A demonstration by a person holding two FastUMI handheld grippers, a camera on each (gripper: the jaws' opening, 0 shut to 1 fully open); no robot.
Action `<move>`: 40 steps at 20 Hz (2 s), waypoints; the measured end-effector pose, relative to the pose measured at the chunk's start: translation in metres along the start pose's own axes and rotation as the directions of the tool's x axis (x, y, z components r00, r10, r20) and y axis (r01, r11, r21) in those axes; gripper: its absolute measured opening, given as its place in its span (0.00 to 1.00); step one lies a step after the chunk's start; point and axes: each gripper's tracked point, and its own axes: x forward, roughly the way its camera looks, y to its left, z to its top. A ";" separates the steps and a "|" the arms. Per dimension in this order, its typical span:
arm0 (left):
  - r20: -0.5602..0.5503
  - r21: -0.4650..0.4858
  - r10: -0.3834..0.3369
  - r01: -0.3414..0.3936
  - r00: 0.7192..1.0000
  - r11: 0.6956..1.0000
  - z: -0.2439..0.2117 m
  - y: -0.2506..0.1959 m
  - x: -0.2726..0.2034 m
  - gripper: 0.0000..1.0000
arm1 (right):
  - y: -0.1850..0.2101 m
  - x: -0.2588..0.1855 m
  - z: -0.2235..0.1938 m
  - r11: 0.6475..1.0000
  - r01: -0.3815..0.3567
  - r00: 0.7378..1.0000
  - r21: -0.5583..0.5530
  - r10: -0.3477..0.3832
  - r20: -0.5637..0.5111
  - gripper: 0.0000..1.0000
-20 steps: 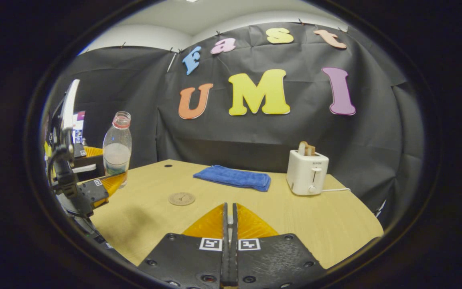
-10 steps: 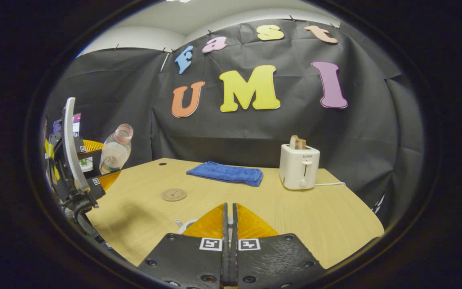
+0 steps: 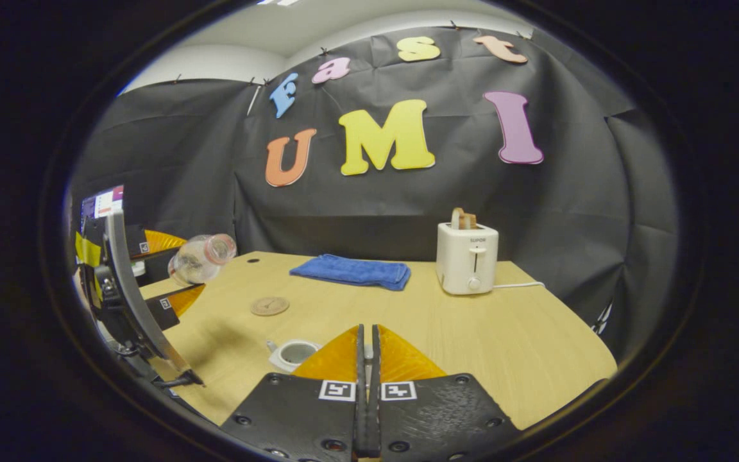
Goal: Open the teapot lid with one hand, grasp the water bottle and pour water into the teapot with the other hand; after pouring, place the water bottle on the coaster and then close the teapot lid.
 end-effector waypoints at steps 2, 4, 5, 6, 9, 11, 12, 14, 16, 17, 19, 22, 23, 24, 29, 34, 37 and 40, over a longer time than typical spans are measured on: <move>0.006 0.064 -0.009 0.008 1.000 0.998 0.004 -0.005 0.004 0.72 | -0.003 -0.002 -0.001 1.000 0.004 1.000 -0.004 -0.004 0.001 0.00; 0.007 0.144 -0.026 0.024 1.000 0.989 0.006 -0.013 0.006 0.72 | -0.006 -0.004 -0.002 1.000 0.006 1.000 -0.003 -0.006 0.004 0.00; 0.009 0.179 -0.034 0.032 0.999 0.983 0.008 -0.016 0.007 0.72 | -0.007 -0.005 -0.002 1.000 0.006 1.000 -0.001 -0.006 0.005 0.00; 0.011 0.211 -0.042 0.038 0.999 0.977 0.008 -0.019 0.009 0.72 | -0.007 -0.006 -0.004 1.000 0.006 1.000 0.001 -0.006 0.005 0.00; 0.013 0.277 -0.055 0.049 0.998 0.960 0.012 -0.027 0.010 0.72 | -0.007 -0.008 -0.012 1.000 0.003 1.000 0.009 -0.003 -0.009 0.00; 0.016 0.323 -0.048 0.040 0.999 0.946 0.017 -0.029 0.012 0.72 | -0.007 -0.008 -0.013 1.000 0.001 1.000 0.013 -0.001 -0.010 0.00; 0.014 0.339 -0.048 0.040 0.999 0.940 0.016 -0.032 0.010 0.72 | -0.008 -0.009 -0.013 1.000 0.000 1.000 0.015 0.000 -0.009 0.00; 0.005 0.359 -0.052 0.047 0.999 0.932 0.016 -0.032 0.011 0.72 | -0.008 -0.010 -0.013 1.000 -0.001 1.000 0.015 0.001 -0.006 0.00; 0.008 0.381 -0.049 0.042 0.999 0.924 0.019 -0.030 0.014 0.72 | -0.007 -0.010 -0.013 1.000 -0.004 1.000 0.015 0.004 -0.004 0.00; 0.011 0.394 -0.046 0.038 0.999 0.918 0.021 -0.030 0.016 0.72 | -0.008 -0.011 -0.013 1.000 -0.005 1.000 0.016 0.006 -0.006 0.00; 0.013 0.426 -0.044 0.034 0.999 0.904 0.024 -0.031 0.018 0.72 | -0.009 -0.010 -0.015 1.000 -0.005 1.000 0.019 0.006 -0.007 0.00; 0.011 0.465 -0.044 0.034 0.999 0.884 0.024 -0.031 0.017 0.72 | -0.011 -0.012 -0.015 1.000 -0.004 1.000 0.023 0.004 -0.005 0.00; 0.010 0.477 -0.043 0.033 0.999 0.879 0.025 -0.032 0.016 0.72 | -0.011 -0.011 -0.014 1.000 -0.004 1.000 0.023 0.004 -0.005 0.00; 0.012 0.487 -0.041 0.030 0.999 0.873 0.026 -0.033 0.016 0.72 | -0.012 -0.012 -0.015 1.000 -0.004 1.000 0.023 0.004 -0.004 0.00; 0.006 0.544 -0.045 0.035 0.999 0.839 0.032 -0.034 0.018 0.72 | -0.013 -0.014 -0.015 1.000 -0.007 1.000 0.028 0.007 -0.002 0.00; -0.003 0.583 -0.040 0.035 0.999 0.812 0.034 -0.032 0.016 0.68 | -0.014 -0.016 -0.018 0.999 -0.009 1.000 0.031 0.010 -0.004 0.00; -0.001 0.610 -0.022 0.018 1.000 0.792 0.039 -0.024 0.017 0.72 | -0.015 -0.017 -0.018 0.999 -0.013 1.000 0.034 0.013 -0.003 0.00; 0.018 0.646 0.009 -0.019 1.000 0.763 0.046 -0.017 0.012 0.72 | -0.017 -0.018 -0.019 1.000 -0.010 1.000 0.029 0.010 -0.001 0.00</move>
